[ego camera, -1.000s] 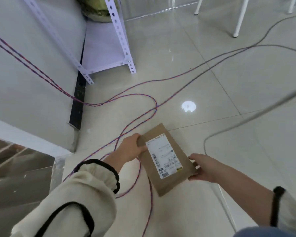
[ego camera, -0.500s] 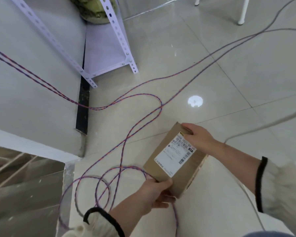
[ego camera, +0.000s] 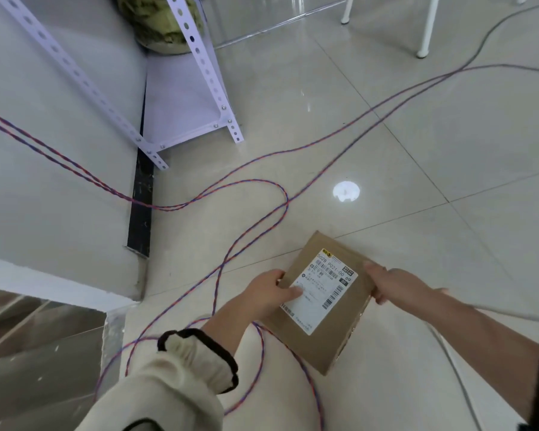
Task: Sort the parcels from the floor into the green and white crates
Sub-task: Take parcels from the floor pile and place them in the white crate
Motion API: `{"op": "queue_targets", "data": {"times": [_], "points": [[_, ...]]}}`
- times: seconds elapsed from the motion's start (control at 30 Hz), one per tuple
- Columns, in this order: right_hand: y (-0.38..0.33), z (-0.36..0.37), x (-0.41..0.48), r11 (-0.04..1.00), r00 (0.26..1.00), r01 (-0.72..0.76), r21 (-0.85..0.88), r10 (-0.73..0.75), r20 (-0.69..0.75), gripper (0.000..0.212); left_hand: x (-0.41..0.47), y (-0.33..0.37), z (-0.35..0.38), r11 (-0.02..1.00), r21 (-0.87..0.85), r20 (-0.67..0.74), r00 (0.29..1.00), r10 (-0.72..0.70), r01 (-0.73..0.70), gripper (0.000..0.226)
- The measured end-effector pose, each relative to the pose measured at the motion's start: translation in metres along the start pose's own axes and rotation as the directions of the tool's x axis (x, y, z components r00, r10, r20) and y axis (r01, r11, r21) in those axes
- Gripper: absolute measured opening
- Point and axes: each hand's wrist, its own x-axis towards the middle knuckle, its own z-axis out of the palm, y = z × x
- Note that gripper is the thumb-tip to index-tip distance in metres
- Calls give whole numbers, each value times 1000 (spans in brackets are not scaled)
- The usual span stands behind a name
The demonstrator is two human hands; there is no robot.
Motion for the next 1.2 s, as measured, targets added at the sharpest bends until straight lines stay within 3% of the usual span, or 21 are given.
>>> {"op": "queue_targets", "data": {"times": [0.13,0.23,0.3,0.43,0.5,0.57,0.63,0.73,0.87,1.03,1.2], "points": [[-14,3,-1,990,991,135,47,-135,5,51,-5,-8,18,955,-289,-46,996,-75,58,34],[-30,4,-4,933,936,289,214,-322,141,39,-13,-12,36,872,-487,-174,972,-155,52,32],[-42,7,-5,906,916,307,290,-365,170,40,-13,-15,42,851,-525,-253,952,-174,16,25],[-55,15,-6,925,924,367,102,-375,76,48,-18,-18,38,836,-544,-283,953,-104,-70,20],[-59,16,-6,914,917,394,92,-398,23,52,-23,-17,30,834,-534,-313,949,-39,-142,20],[-69,11,-17,850,880,470,239,-473,-48,52,-32,-10,15,830,-513,-359,933,24,-219,20],[-89,-7,-38,722,818,562,403,-555,-148,47,-49,9,-10,832,-470,-416,905,87,-295,19],[-123,-48,-87,706,837,545,453,-490,-243,45,-92,51,-54,841,-411,-438,886,156,-351,21],[-159,-115,-163,598,847,516,613,-464,-259,41,-165,116,-116,856,-349,-457,867,201,-382,59],[-201,-241,-311,473,800,542,694,-545,-253,53,-298,229,-199,770,-412,-483,834,269,-487,68],[-241,-394,-490,422,736,601,679,-623,-265,54,-453,356,-283,642,-482,-485,792,371,-596,74]]}}
